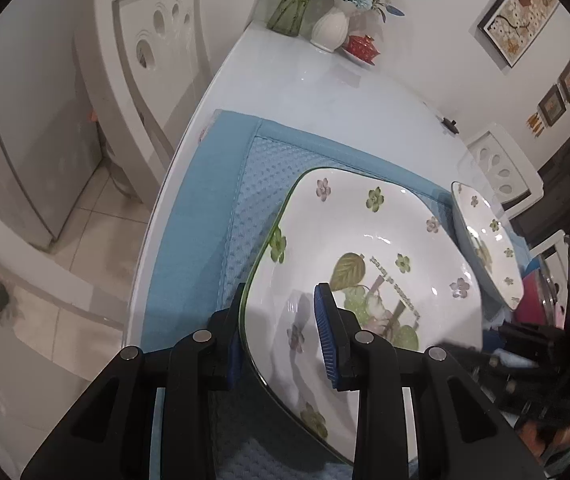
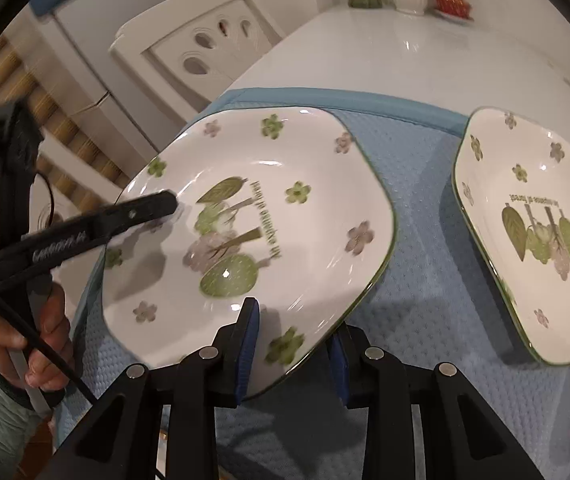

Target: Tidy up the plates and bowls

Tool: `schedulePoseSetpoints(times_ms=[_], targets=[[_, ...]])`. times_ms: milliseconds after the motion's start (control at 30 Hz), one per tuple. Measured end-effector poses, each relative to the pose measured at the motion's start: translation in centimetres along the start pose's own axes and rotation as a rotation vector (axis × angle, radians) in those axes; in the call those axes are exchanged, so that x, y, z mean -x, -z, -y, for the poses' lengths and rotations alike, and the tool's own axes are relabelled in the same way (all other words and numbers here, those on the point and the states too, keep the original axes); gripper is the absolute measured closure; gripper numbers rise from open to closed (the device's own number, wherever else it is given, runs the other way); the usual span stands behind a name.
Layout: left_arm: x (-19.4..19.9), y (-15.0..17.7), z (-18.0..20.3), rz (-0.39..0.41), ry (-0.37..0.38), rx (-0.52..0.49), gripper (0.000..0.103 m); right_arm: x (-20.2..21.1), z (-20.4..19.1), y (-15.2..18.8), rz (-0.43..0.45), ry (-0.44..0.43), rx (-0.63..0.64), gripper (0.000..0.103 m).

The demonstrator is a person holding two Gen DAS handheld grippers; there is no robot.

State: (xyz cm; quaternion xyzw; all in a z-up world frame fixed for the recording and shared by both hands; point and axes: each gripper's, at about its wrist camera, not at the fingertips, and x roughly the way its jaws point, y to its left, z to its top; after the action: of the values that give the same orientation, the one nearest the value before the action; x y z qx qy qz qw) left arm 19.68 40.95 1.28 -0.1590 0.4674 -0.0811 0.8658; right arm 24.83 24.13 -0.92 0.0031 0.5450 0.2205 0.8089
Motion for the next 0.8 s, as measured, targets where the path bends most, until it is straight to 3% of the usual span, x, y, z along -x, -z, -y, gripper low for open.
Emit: schedulePoseSetpoints(times_ms=[200,467,800], targets=[[-0.7,-0.3,0.7,0.011,-0.027,-0.011,0.069,-1.1,2.2,-2.2,0.024,-0.058,-0.107,0.071],[1.4,0.0,1.3,0.058,-0.014,-0.001,0.069,0.9,-0.3,-1.5,0.085,0.029,0.026,0.072],[6.7,-0.3,3.5,0.15,0.022,-0.054,0.069,5.3,-1.1,-1.1,0.152,0.008,0.058,0.072]])
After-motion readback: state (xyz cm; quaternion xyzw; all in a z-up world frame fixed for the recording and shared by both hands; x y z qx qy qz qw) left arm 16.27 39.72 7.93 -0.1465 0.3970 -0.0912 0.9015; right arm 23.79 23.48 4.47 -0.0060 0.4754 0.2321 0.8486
